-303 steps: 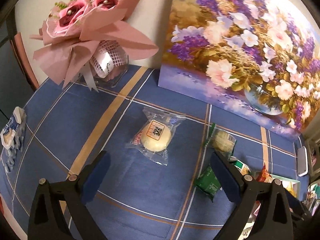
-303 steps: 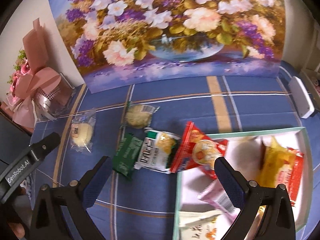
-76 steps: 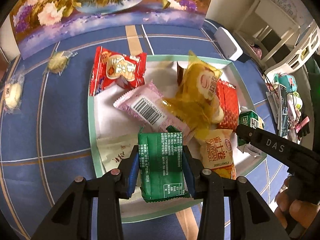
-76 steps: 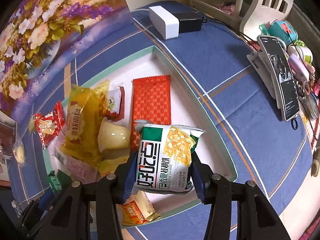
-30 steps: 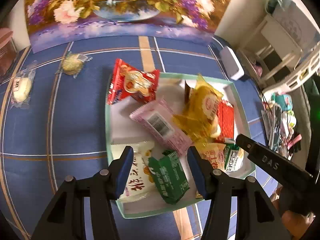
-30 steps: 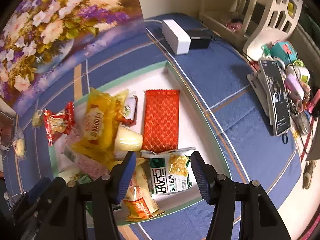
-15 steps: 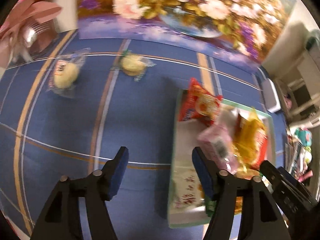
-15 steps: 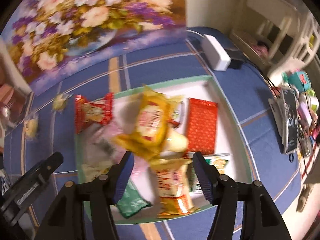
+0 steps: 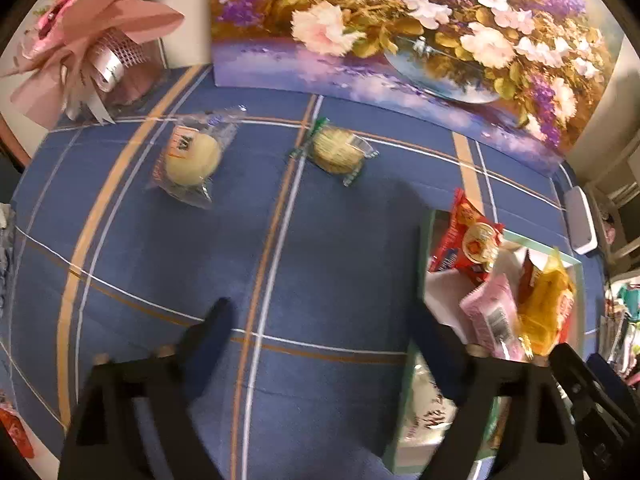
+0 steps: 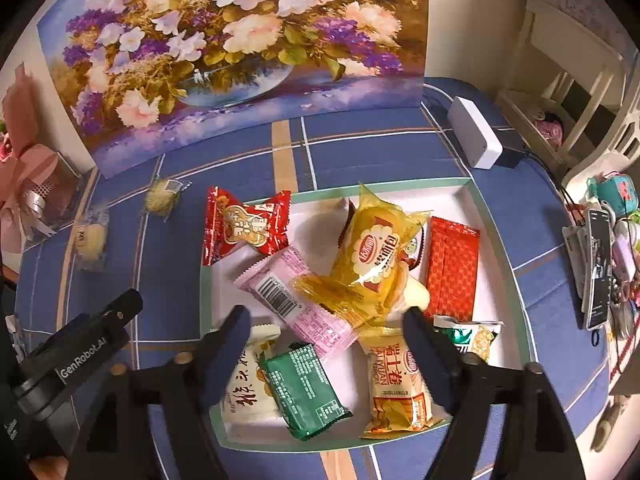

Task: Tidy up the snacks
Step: 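Withdraw both tools from the tray toward the remaining packets, then grasp the round cracker packet with the right tool while the left tool grasps the bun packet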

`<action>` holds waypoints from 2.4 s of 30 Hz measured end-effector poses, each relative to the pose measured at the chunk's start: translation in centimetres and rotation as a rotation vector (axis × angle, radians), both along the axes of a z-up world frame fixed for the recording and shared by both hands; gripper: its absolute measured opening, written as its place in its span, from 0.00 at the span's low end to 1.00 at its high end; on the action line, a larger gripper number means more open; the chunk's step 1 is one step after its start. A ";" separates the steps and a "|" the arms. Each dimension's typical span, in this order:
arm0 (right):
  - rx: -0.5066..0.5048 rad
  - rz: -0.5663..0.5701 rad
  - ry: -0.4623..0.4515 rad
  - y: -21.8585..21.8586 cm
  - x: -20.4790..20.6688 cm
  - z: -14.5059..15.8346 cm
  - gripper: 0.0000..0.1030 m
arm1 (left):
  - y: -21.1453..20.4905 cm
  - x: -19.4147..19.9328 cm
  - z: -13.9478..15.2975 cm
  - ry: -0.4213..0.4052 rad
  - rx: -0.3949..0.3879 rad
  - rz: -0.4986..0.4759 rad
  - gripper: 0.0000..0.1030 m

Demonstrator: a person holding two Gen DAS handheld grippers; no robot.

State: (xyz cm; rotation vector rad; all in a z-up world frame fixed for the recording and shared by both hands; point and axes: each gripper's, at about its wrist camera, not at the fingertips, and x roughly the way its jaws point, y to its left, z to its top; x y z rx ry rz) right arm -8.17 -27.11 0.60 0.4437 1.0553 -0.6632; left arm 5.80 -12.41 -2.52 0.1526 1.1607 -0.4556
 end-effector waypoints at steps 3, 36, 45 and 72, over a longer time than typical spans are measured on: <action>-0.004 -0.006 -0.007 0.0 0.0 0.0 0.94 | 0.4 0.1 0.2 -0.048 0.016 0.025 0.96; -0.042 0.092 -0.100 3.2 3.9 -0.8 1.00 | 5.9 4.7 1.8 -0.123 -0.070 0.179 0.96; -0.041 0.143 -0.089 4.5 7.3 -1.2 1.00 | 9.6 8.1 2.2 -0.168 -0.111 0.235 0.96; 0.159 0.220 -0.102 3.2 20.5 -4.6 1.00 | 10.0 17.2 -3.3 -0.026 -0.134 0.151 0.96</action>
